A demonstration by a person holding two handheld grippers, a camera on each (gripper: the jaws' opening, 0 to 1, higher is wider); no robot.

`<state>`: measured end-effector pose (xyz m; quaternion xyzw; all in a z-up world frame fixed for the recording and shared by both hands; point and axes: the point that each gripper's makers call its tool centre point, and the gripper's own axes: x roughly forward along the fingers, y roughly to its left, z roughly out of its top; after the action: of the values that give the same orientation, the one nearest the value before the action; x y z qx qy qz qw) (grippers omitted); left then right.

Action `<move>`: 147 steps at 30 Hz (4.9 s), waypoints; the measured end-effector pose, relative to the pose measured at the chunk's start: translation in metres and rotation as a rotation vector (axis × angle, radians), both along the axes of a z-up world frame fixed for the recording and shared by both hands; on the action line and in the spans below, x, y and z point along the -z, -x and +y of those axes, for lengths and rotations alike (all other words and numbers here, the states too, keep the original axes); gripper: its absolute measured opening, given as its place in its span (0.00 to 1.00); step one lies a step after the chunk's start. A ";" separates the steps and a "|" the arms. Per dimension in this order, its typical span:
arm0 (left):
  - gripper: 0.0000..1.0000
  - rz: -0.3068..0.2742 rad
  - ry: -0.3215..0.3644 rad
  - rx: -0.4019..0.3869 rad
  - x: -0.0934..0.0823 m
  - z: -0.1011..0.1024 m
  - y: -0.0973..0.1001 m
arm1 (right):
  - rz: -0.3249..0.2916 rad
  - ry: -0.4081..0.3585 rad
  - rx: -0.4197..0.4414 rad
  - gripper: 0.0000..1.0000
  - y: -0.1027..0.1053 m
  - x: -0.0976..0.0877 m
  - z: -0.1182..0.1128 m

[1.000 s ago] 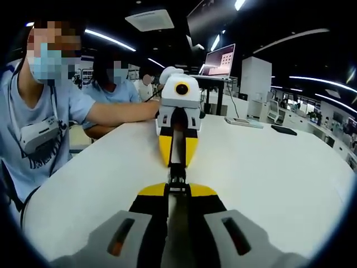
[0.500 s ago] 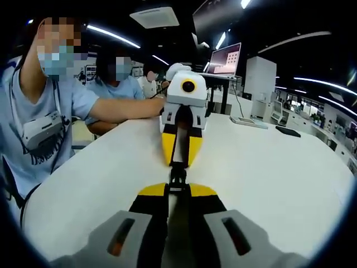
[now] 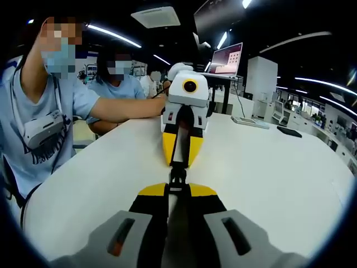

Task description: Snap the two parts of the plastic buckle together until the buckle closes and remains connected.

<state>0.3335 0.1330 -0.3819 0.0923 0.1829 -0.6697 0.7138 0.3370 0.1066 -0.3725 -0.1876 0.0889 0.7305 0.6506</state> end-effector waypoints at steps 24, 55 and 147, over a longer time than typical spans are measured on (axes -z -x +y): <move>0.12 0.003 0.004 0.000 -0.001 0.001 -0.001 | 0.000 0.000 0.004 0.12 -0.001 0.000 0.000; 0.11 -0.008 0.006 0.020 -0.002 -0.001 0.003 | -0.004 0.000 -0.007 0.12 0.003 0.000 -0.001; 0.11 -0.034 0.001 0.061 -0.001 -0.009 0.011 | 0.023 0.009 -0.021 0.12 0.010 0.000 -0.001</move>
<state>0.3221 0.1243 -0.3810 0.1087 0.1674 -0.6896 0.6962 0.3273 0.1053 -0.3729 -0.1829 0.0975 0.7391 0.6409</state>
